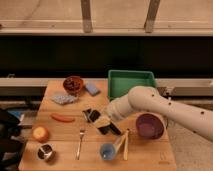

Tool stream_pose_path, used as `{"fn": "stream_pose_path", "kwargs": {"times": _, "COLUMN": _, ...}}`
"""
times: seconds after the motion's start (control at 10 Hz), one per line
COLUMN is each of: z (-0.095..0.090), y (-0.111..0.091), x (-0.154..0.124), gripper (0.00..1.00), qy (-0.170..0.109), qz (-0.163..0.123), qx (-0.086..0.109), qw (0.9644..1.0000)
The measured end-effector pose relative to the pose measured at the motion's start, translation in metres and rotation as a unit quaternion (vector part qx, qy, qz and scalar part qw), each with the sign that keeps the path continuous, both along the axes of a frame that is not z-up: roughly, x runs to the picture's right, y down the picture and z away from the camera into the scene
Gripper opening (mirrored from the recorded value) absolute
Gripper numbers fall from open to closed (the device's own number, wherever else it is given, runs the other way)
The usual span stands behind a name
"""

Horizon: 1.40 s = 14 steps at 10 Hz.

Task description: Place eraser in plastic cup

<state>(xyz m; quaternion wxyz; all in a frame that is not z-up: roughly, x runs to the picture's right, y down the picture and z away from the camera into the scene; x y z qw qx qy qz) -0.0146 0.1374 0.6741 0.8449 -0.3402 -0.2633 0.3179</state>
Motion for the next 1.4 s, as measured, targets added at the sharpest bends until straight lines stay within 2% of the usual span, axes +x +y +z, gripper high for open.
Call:
{"fn": "stream_pose_path", "kwargs": {"times": 0.4, "z": -0.009, "y": 0.007, "x": 0.01, "gripper": 0.06, "qy": -0.007, "qz": -0.006, "qx": -0.004, "qw": 1.0}}
{"fn": "stream_pose_path", "kwargs": {"times": 0.9, "z": -0.022, "y": 0.033, "x": 0.018, "gripper": 0.06, "qy": -0.003, "qz": 0.017, "qx": 0.004, "qw": 0.9998}}
{"fn": "stream_pose_path", "kwargs": {"times": 1.4, "z": -0.017, "y": 0.061, "x": 0.023, "gripper": 0.06, "qy": -0.002, "qz": 0.041, "qx": -0.008, "qw": 0.9991}}
